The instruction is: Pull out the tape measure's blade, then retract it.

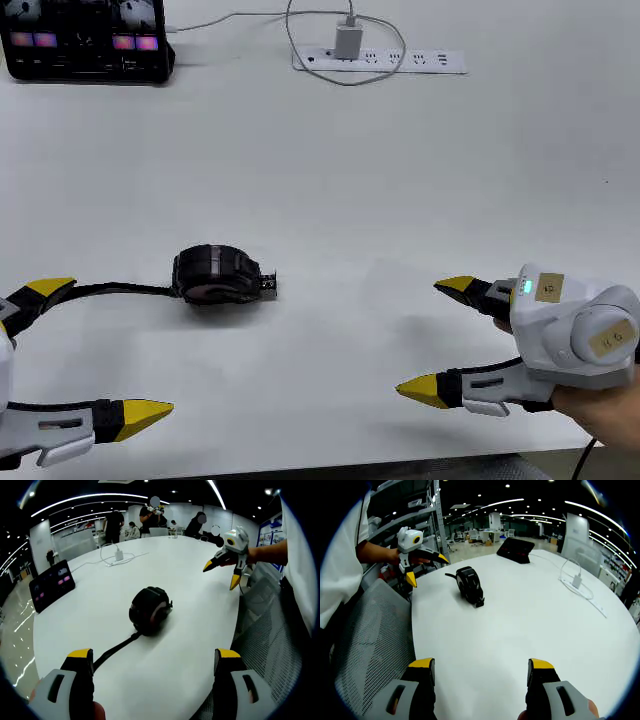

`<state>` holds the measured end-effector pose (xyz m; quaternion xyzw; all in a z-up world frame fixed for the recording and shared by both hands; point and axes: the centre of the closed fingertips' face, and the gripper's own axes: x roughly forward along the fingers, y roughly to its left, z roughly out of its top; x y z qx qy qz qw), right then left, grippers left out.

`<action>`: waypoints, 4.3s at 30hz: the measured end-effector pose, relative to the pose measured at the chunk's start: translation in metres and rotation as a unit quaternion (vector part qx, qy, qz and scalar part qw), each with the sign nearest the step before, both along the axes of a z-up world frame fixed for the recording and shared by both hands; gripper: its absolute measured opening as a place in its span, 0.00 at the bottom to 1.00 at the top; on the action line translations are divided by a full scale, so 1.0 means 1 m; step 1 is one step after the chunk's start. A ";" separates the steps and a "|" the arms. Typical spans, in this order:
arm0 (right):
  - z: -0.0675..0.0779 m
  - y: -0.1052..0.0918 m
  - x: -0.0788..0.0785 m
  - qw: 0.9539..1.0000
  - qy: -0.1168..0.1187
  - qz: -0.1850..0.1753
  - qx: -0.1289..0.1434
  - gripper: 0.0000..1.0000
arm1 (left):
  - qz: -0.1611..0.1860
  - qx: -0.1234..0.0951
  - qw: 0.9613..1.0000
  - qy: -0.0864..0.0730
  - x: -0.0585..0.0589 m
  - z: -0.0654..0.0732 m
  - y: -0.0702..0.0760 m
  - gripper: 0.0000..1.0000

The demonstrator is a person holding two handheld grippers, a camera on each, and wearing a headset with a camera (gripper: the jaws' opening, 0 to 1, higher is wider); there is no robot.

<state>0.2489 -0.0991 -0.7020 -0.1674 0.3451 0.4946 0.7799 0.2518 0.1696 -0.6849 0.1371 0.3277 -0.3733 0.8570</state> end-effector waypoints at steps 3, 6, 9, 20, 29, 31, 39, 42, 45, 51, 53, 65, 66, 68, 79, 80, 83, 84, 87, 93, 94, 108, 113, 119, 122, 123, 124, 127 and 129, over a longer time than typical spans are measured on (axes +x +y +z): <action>0.000 0.001 0.000 1.000 -0.001 0.002 0.000 0.74 | 0.000 0.000 1.000 0.000 0.000 0.000 0.000 0.99; 0.001 0.002 0.000 1.000 -0.004 0.007 0.000 0.75 | 0.001 0.001 1.000 0.001 0.000 0.000 0.000 0.99; 0.001 0.003 0.000 1.000 -0.003 0.010 0.001 0.76 | 0.002 -0.002 1.000 -0.001 0.001 0.001 0.000 0.99; 0.002 0.004 0.002 1.000 -0.007 0.008 0.001 0.77 | 0.006 -0.002 1.000 -0.009 0.005 0.003 0.001 0.97; 0.002 0.003 0.003 1.000 -0.009 0.004 0.002 0.78 | 0.009 -0.002 1.000 -0.009 0.005 0.004 0.001 0.95; 0.002 0.003 0.003 1.000 -0.008 0.002 0.004 0.78 | 0.009 -0.004 1.000 -0.008 0.004 0.004 0.001 0.95; 0.002 0.003 0.006 1.000 -0.010 -0.002 0.006 0.79 | 0.007 -0.003 1.000 -0.007 0.005 0.004 0.001 0.95; 0.003 0.005 0.006 1.000 -0.008 -0.002 0.007 0.79 | 0.011 -0.006 1.000 -0.007 0.007 0.005 0.000 0.95; 0.002 0.008 0.005 1.000 -0.007 -0.004 0.011 0.79 | 0.012 -0.010 1.000 -0.005 0.005 0.004 -0.002 0.95; 0.000 0.011 0.009 1.000 -0.008 0.002 0.011 0.79 | 0.008 -0.005 1.000 -0.006 0.008 0.001 -0.005 0.94; 0.000 0.012 0.012 1.000 -0.009 0.003 0.013 0.79 | 0.008 -0.009 1.000 -0.007 0.012 0.002 -0.006 0.94; 0.000 0.027 0.028 0.999 -0.018 0.022 0.018 0.80 | -0.008 -0.009 1.000 -0.021 0.029 0.002 -0.018 0.94; -0.001 0.029 0.030 0.999 -0.019 0.024 0.019 0.80 | -0.010 -0.009 1.000 -0.020 0.030 0.001 -0.019 0.94; -0.001 0.032 0.032 0.999 -0.019 0.027 0.022 0.80 | -0.012 -0.010 1.000 -0.021 0.032 0.000 -0.020 0.94; -0.002 0.047 0.048 0.998 -0.023 0.043 0.031 0.80 | -0.037 -0.002 0.999 -0.022 0.043 -0.006 -0.029 0.90; -0.002 0.049 0.049 0.998 -0.024 0.045 0.032 0.80 | -0.039 -0.001 0.999 -0.023 0.044 -0.006 -0.029 0.90; -0.003 0.054 0.053 0.998 -0.024 0.052 0.034 0.80 | -0.050 0.001 0.998 -0.023 0.048 -0.009 -0.033 0.88; -0.004 0.055 0.054 0.998 -0.024 0.054 0.033 0.80 | -0.054 0.004 0.998 -0.024 0.049 -0.010 -0.034 0.87; -0.004 0.059 0.058 0.997 -0.023 0.060 0.034 0.80 | -0.065 0.008 0.998 -0.022 0.051 -0.012 -0.037 0.85; -0.008 0.066 0.062 0.997 -0.023 0.071 0.033 0.80 | -0.082 0.020 0.996 -0.023 0.056 -0.015 -0.039 0.82; -0.009 0.067 0.062 0.997 -0.022 0.073 0.032 0.80 | -0.084 0.022 0.996 -0.025 0.057 -0.016 -0.039 0.80; -0.019 0.079 0.062 0.993 -0.011 0.113 0.023 0.80 | -0.120 0.038 0.992 -0.023 0.069 -0.024 -0.044 0.66; -0.020 0.083 0.062 0.992 -0.010 0.122 0.022 0.80 | -0.141 0.047 0.989 -0.017 0.068 -0.028 -0.047 0.61; -0.021 0.088 0.064 0.991 -0.012 0.130 0.022 0.79 | -0.158 0.055 0.986 -0.012 0.070 -0.033 -0.049 0.55; -0.020 0.090 0.065 0.991 -0.012 0.133 0.023 0.79 | -0.166 0.058 0.984 -0.008 0.071 -0.036 -0.050 0.53; -0.020 0.091 0.065 0.991 -0.012 0.134 0.022 0.79 | -0.168 0.059 0.984 -0.008 0.072 -0.036 -0.050 0.53; -0.020 0.092 0.065 0.990 -0.012 0.136 0.022 0.78 | -0.171 0.059 0.983 -0.007 0.072 -0.037 -0.051 0.52; -0.020 0.093 0.065 0.990 -0.011 0.139 0.022 0.78 | -0.177 0.063 0.982 -0.004 0.074 -0.038 -0.052 0.49; -0.020 0.094 0.065 0.990 -0.011 0.141 0.022 0.78 | -0.183 0.065 0.981 -0.002 0.075 -0.040 -0.053 0.47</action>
